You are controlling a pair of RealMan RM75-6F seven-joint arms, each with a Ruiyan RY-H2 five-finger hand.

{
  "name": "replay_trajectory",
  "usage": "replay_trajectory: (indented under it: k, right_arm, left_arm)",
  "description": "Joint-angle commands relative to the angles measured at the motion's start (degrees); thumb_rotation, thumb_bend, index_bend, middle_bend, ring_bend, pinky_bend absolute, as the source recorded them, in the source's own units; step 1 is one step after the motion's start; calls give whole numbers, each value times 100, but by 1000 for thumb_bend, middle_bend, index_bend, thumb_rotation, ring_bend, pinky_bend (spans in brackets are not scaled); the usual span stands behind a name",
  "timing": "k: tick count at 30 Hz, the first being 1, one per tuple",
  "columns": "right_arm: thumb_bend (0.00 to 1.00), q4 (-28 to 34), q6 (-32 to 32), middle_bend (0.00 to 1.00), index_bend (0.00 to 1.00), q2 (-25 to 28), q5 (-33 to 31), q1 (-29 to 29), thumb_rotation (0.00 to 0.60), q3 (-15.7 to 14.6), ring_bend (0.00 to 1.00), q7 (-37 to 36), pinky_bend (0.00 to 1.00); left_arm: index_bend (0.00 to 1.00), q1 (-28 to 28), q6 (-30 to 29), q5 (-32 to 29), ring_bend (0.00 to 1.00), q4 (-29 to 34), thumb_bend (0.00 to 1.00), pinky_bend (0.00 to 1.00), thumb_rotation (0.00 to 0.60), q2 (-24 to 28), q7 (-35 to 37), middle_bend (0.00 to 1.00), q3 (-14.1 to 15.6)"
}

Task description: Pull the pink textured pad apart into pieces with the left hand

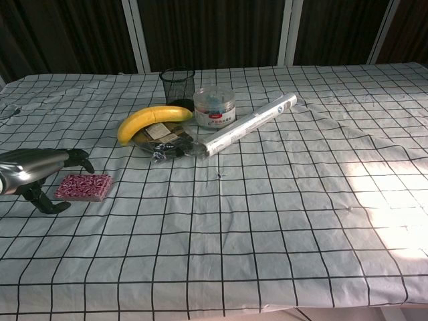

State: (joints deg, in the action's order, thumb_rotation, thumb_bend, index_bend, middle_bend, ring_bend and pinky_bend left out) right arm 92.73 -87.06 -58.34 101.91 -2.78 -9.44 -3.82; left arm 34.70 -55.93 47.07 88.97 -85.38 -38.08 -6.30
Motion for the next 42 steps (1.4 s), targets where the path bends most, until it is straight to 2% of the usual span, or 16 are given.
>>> replay_trajectory:
  k: [1,10,27,35,42]
  right_arm:
    - [199,-2,-6,0,0,-3,4,-6,600,-6,0,2,0]
    - [198,-42,-67,0,0,3,14,-29,600,-14,0,-58,0]
    - [199,-70,-80,0,0,-11,-3,-46,600,-16,0,-60,0]
    - [198,-53,-59,0,0,-33,-8,-41,600,-10,0,5,0]
    - [198,-36,-29,0,0,-67,20,-43,600,-27,0,115,0]
  left_arm:
    - [211,29,-30,-17,0,-3,367,0,600,-14,2,0,23]
    - [229,135,-39,-61,0,-153,367,0,600,-109,77,0,82]
    - [388,195,-188,-85,0,-221,368,0,600,-69,207,0,130]
    - [413,4,-671,169,0,333,367,0,600,324,187,0,260]
    - [422,-388,-1203,525,0,779,365,0,600,875,186,0,576]
